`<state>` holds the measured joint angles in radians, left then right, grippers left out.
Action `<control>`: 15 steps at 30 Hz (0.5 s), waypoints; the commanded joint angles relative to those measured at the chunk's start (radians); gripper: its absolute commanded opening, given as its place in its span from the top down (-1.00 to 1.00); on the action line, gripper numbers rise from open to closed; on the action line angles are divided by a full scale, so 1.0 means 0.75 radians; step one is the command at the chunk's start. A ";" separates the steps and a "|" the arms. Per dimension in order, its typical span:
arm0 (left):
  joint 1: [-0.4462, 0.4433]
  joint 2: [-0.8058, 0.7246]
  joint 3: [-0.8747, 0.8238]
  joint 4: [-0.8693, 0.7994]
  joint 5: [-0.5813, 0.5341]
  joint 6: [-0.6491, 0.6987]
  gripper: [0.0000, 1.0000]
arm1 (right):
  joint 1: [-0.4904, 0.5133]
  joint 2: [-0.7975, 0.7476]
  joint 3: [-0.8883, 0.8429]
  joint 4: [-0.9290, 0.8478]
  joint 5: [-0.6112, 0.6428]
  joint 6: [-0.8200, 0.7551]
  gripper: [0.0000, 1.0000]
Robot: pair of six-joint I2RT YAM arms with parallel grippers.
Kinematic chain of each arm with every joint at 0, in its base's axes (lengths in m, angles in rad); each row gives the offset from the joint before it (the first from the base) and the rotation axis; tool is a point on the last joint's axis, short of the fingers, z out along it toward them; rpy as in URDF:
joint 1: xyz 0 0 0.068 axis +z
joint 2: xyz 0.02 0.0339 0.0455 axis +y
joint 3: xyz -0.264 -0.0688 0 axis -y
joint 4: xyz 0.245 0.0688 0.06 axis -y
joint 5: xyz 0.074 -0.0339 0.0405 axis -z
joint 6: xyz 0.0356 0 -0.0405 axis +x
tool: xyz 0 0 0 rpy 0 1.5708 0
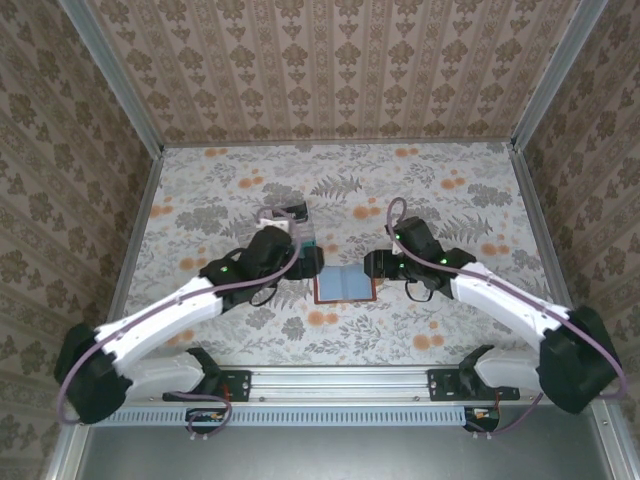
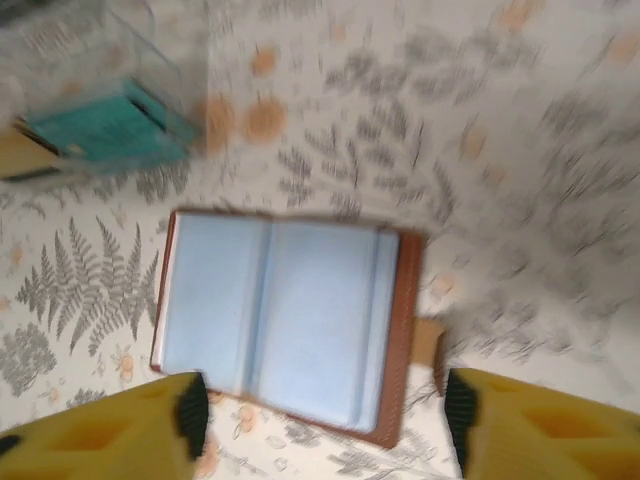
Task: Take the credit cards out of the card holder
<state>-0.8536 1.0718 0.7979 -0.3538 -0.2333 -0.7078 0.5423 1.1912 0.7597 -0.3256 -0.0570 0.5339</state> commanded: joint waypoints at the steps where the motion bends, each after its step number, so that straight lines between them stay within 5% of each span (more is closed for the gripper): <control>1: 0.044 -0.193 -0.062 -0.215 -0.478 0.081 -1.00 | -0.017 -0.126 0.019 -0.094 0.309 -0.051 -0.69; 4: 0.122 -0.405 -0.203 -0.170 -0.656 0.207 -1.00 | -0.041 -0.232 -0.022 -0.051 0.485 -0.095 -0.95; 8: 0.350 -0.605 -0.350 -0.077 -0.555 0.418 -1.00 | -0.068 -0.316 -0.127 0.081 0.707 -0.194 -1.00; 15: 0.664 -0.458 -0.508 0.318 -0.466 0.740 -1.00 | -0.155 -0.324 -0.375 0.541 0.905 -0.458 -1.00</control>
<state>-0.4225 0.6743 0.4492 -0.2913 -0.5934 -0.3054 0.4549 0.9440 0.5385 -0.1131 0.5034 0.3058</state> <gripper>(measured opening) 0.999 0.999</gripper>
